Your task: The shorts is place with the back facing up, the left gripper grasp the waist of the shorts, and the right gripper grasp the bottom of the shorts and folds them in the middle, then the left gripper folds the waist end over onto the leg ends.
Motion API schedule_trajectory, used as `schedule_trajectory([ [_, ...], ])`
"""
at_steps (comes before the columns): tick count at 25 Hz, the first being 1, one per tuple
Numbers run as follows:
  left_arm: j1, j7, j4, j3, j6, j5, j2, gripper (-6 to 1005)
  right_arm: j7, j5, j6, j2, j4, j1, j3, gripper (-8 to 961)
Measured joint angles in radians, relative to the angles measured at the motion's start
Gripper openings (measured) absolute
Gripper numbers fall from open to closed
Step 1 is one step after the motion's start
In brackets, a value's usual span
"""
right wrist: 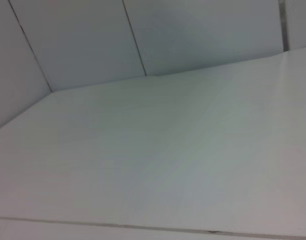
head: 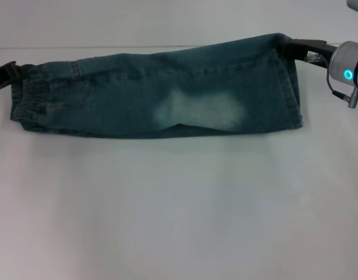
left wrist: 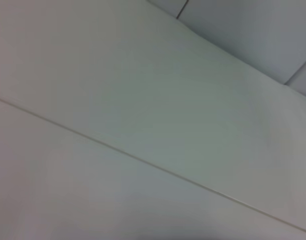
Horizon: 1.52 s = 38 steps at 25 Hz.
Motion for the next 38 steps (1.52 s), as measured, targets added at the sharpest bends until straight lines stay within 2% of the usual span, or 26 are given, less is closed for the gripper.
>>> schedule_trajectory([
  [8, -0.001, 0.113, -0.001, 0.002, -0.008, -0.042, -0.018, 84, -0.011, 0.000, 0.028, 0.001, 0.032, 0.017, -0.005, 25],
  [10, -0.001, 0.136, 0.004, 0.003, -0.023, -0.053, -0.029, 99, -0.012, -0.001, 0.042, 0.001, 0.039, 0.021, -0.008, 25],
  [13, -0.001, 0.146, 0.012, 0.011, -0.056, -0.053, -0.044, 120, -0.013, -0.001, 0.062, 0.001, 0.048, 0.027, -0.019, 82],
  [16, -0.001, 0.150, 0.008, 0.029, -0.085, -0.050, -0.046, 142, -0.014, -0.001, 0.063, 0.001, 0.053, 0.027, -0.024, 138],
  [21, 0.007, 0.151, 0.008, 0.043, -0.104, -0.053, -0.047, 363, -0.020, -0.001, 0.063, 0.002, 0.057, 0.024, -0.023, 233],
  [24, 0.010, 0.148, 0.010, 0.039, -0.104, -0.053, -0.044, 471, -0.020, -0.001, 0.066, 0.003, 0.057, 0.019, -0.023, 482],
  [29, 0.025, 0.138, 0.027, 0.031, -0.085, -0.054, -0.040, 637, -0.014, -0.008, 0.072, -0.001, 0.071, 0.011, -0.032, 725],
  [34, 0.046, 0.137, 0.055, 0.030, -0.028, -0.069, -0.038, 783, -0.010, -0.004, 0.061, -0.005, 0.069, -0.010, -0.034, 914],
  [38, 0.074, 0.136, 0.109, 0.026, 0.057, -0.075, -0.030, 888, 0.012, 0.009, -0.057, -0.013, 0.018, -0.045, -0.018, 922],
])
